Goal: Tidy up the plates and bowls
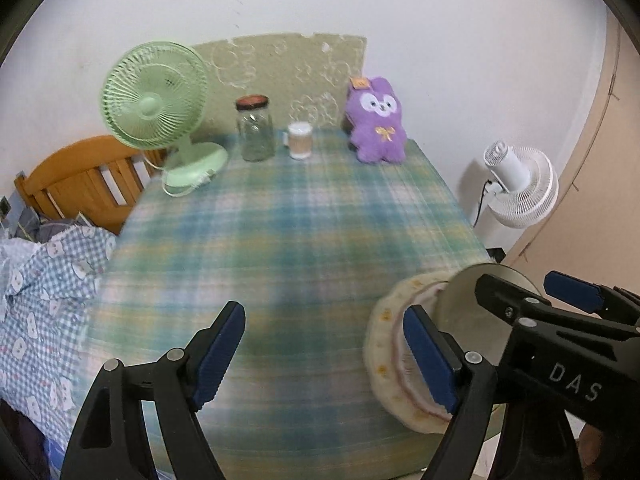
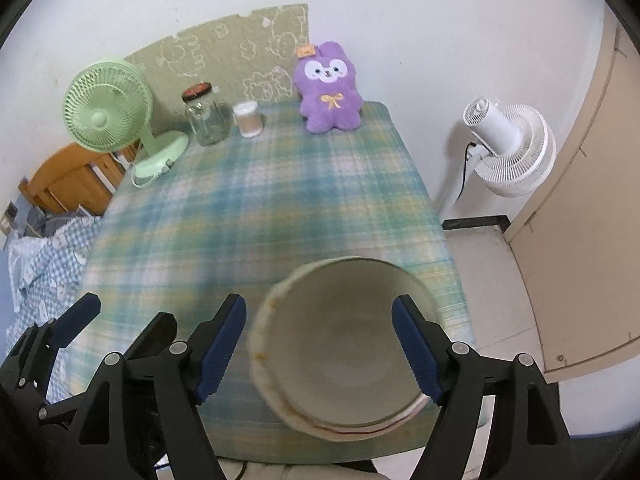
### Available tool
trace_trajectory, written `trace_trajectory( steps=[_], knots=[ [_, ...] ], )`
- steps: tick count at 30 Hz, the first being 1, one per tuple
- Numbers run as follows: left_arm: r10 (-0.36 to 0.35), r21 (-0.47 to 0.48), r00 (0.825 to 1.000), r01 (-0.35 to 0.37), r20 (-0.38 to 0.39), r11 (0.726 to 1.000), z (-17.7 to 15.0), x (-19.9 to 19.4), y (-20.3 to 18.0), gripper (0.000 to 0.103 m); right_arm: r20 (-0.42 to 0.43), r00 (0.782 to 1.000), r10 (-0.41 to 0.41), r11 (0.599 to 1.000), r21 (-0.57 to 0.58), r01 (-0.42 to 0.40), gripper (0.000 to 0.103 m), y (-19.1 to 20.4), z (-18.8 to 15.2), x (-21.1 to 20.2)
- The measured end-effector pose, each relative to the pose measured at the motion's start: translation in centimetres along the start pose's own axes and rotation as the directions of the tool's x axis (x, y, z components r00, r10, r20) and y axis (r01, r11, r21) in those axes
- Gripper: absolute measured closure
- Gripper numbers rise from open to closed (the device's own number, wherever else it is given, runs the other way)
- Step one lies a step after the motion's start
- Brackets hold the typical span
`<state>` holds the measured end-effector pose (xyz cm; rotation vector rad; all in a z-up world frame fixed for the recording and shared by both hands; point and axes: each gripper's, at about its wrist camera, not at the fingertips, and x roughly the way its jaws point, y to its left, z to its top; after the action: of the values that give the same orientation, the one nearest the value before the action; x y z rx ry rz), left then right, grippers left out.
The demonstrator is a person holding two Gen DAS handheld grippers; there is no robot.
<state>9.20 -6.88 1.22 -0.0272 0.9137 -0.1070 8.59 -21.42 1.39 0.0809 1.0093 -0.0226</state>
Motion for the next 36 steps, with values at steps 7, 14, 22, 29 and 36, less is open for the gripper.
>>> trace_trajectory(
  steps=[7, 14, 22, 29, 36],
  knots=[
    [0.004, 0.009, 0.999, -0.004, 0.052, 1.0, 0.1, -1.9, 6.9, 0.02, 0.093, 0.994, -0.051, 0.998, 0.053, 0.046, 0.025, 5.5, -0.9, -1.7],
    [0.027, 0.042, 0.995, -0.031, 0.097, 0.999, -0.7, -3.0, 12.0, 0.016, 0.146, 0.988, -0.051, 0.993, 0.11, 0.035, 0.025, 9.3, -3.4, -2.2],
    [0.05, -0.013, 0.988, -0.048, 0.146, 0.999, -3.4, -3.6, 15.0, 0.01, 0.205, 0.978, -0.045, 0.999, 0.02, 0.042, 0.024, 12.1, -5.9, -2.2],
    [0.085, -0.026, 0.971, -0.081, 0.223, 0.996, -5.8, -4.2, 14.6, 0.009, 0.249, 0.968, -0.014, 1.0, 0.007, 0.013, 0.018, 12.0, -8.5, -2.2],
    [0.09, -0.024, 0.959, -0.086, 0.27, 0.996, -8.5, -4.5, 14.1, 0.004, 0.303, 0.953, -0.008, 1.0, -0.002, 0.009, 0.015, 11.6, -10.8, -2.2]
  ],
)
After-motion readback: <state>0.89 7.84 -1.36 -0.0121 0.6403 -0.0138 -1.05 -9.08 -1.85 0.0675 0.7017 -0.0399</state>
